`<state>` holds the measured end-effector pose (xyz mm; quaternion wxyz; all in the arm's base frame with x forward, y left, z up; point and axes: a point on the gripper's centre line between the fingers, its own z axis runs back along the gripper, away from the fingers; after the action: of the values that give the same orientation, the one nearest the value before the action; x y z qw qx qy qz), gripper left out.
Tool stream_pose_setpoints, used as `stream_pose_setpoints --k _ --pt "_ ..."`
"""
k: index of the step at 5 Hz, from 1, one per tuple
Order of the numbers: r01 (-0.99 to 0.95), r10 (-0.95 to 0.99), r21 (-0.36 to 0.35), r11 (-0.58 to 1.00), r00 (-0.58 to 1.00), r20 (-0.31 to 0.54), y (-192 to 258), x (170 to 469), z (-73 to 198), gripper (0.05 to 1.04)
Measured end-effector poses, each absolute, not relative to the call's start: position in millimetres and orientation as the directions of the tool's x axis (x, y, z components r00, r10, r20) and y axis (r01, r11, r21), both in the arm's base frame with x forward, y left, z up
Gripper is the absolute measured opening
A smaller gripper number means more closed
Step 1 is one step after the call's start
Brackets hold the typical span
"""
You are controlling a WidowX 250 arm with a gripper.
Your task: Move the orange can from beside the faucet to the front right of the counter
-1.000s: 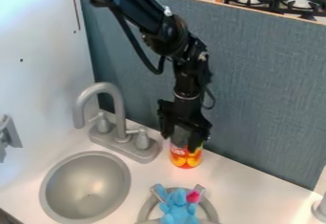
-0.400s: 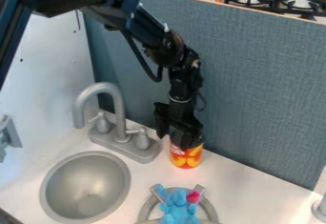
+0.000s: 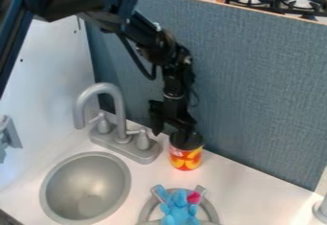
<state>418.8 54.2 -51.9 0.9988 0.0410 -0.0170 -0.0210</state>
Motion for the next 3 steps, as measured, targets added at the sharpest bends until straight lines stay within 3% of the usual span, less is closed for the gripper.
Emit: stream_pose_setpoints --k 2,3 --pt "0.027 -0.031 0.060 0.998 0.997 0.066 63 423 -59 1.001" --pt "0.034 -0.033 -0.007 0.999 0.995 0.098 49 414 -63 1.001"
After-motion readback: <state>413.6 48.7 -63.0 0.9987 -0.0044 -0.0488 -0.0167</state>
